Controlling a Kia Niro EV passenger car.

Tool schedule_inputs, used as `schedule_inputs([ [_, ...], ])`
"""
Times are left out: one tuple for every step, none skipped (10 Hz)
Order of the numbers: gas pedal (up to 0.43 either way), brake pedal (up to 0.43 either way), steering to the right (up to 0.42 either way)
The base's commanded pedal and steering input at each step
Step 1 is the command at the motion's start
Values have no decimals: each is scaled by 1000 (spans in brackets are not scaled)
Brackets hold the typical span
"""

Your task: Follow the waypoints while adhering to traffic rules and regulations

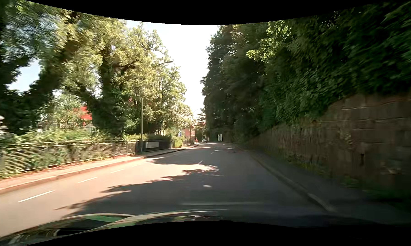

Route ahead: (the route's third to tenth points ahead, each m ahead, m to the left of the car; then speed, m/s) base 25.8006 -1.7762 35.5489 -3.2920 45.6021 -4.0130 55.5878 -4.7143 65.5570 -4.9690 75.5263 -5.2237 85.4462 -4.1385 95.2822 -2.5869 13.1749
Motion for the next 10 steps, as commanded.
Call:
schedule_inputs([
  [0, 0, 55],
  [0, 0, 53],
  [0, 0, 50],
  [0, 0, 47],
  [0, 0, 43],
  [0, 0, 31],
  [0, 0, 24],
  [0, 0, 21],
  [0, 0, 20],
  [0, 0, 18],
])
